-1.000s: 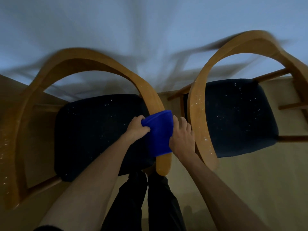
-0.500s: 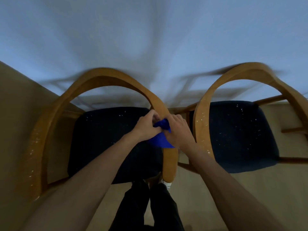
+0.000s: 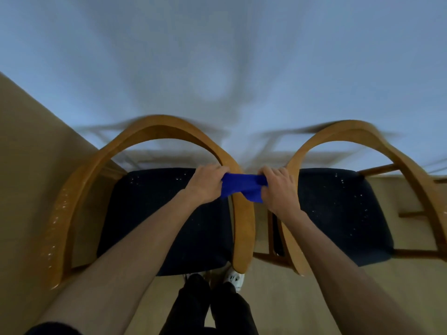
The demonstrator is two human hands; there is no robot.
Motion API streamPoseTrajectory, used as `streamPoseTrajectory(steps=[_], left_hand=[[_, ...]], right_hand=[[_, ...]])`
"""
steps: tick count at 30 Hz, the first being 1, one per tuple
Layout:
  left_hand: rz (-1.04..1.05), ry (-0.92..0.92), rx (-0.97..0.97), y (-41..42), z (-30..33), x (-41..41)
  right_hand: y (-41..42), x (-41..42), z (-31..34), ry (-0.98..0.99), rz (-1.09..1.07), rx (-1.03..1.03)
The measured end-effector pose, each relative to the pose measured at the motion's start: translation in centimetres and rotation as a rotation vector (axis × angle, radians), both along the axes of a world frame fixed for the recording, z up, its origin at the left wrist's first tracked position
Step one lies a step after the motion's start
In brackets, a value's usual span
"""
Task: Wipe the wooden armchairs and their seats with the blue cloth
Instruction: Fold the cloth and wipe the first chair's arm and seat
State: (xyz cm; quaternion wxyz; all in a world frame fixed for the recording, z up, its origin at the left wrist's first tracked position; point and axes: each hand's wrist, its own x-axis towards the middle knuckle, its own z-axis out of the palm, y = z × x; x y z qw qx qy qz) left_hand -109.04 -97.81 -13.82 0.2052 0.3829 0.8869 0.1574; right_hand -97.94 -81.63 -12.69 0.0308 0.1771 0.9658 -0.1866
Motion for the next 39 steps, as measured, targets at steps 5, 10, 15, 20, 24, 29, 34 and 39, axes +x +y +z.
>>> streamPoseTrajectory(steps=[5, 10, 15, 20, 24, 29, 34, 39], left_hand=[[-0.172, -0.044, -0.148, -0.4, -2.7, 3.4], [-0.177, -0.247, -0.205, -0.3, -5.8, 5.6], [-0.032, -0.301, -0.194, 1.0, -7.7, 4.8], [0.075, -0.405, -0.223, 1.0, -9.8, 5.1], [0.167, -0.445, -0.209, 0.7, -10.7, 5.6], [0.284, -0.464, -0.258, -2.0, -10.8, 4.9], [0.374, -0.462, -0.314, -6.9, -11.0, 4.4], [0.458, -0.454, -0.317, -10.7, -10.8, 4.1]], right_hand=[[0.0, 3.8, -2.7, -0.245, 0.024, 0.002], [-0.5, 6.6, -5.8, -0.430, -0.024, -0.129], [0.0, 5.7, -8.0, -0.402, -0.100, -0.116], [-1.0, 5.4, -9.3, -0.296, 0.188, 0.104], [-2.8, 5.5, -11.1, -0.348, 0.406, 0.046], [-3.4, 5.1, -12.7, -0.374, 0.393, 0.093], [-3.5, 3.7, -12.7, -0.446, 0.453, 0.148], [-4.7, 2.6, -12.0, -0.528, 0.494, 0.228]])
